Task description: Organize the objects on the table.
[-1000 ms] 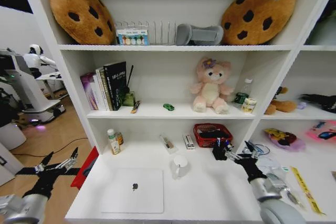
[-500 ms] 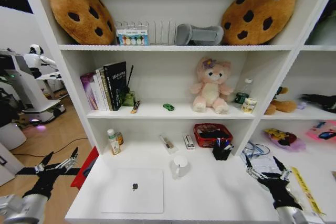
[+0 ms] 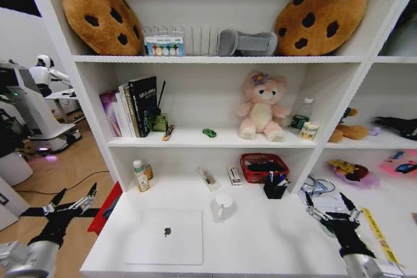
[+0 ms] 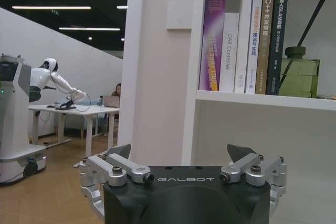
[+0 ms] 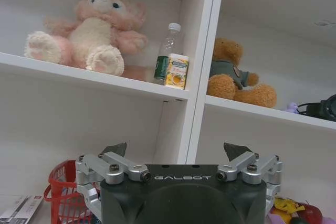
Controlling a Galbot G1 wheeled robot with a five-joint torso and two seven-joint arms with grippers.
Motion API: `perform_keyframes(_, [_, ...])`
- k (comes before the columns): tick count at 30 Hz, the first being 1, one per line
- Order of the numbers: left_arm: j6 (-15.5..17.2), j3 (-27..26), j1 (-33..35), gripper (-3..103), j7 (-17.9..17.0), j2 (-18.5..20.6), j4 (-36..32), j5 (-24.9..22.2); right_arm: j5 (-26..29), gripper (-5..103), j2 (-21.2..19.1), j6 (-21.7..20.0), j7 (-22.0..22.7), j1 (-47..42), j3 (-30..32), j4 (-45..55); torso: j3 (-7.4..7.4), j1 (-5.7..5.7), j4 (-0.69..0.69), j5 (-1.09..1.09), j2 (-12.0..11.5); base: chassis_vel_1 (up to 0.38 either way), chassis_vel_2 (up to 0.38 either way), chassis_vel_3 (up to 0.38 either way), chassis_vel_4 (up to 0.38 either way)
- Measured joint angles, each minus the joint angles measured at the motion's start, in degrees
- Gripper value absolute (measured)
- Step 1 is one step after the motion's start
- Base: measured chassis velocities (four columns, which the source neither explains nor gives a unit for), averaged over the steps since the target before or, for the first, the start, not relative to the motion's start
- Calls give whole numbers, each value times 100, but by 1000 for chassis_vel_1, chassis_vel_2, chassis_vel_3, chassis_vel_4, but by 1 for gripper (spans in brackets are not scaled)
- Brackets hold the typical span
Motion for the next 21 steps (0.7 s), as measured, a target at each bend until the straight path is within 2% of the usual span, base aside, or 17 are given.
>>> perform_keyframes(10, [-1,0,0,100,-1,0,0,0,1,100,208,42,38,-58,-34,83,1,0,1,2,0,-169,-182,178,178])
perform_keyframes(14, [-1,1,0,100,0,0,-1,0,-13,100,244,33,39,-17,-68,159,0,-2,5,3,0,-234,-236,246,250])
perform_keyframes(16, [-1,1,0,100,5,0,-1,0,-14,100,266,18,39,-1,-100,190,2,0,0,6,-1,-271,-286,265,247])
perform_keyframes(19, [-1,1,0,100,-1,0,0,0,-55,100,304,-11,37,25,-177,232,0,0,1,-4,0,-307,-309,318,303])
perform_keyframes(21, [-1,1,0,100,0,0,-1,0,-115,100,320,-18,30,43,-219,231,1,0,3,8,-1,-315,-288,332,308])
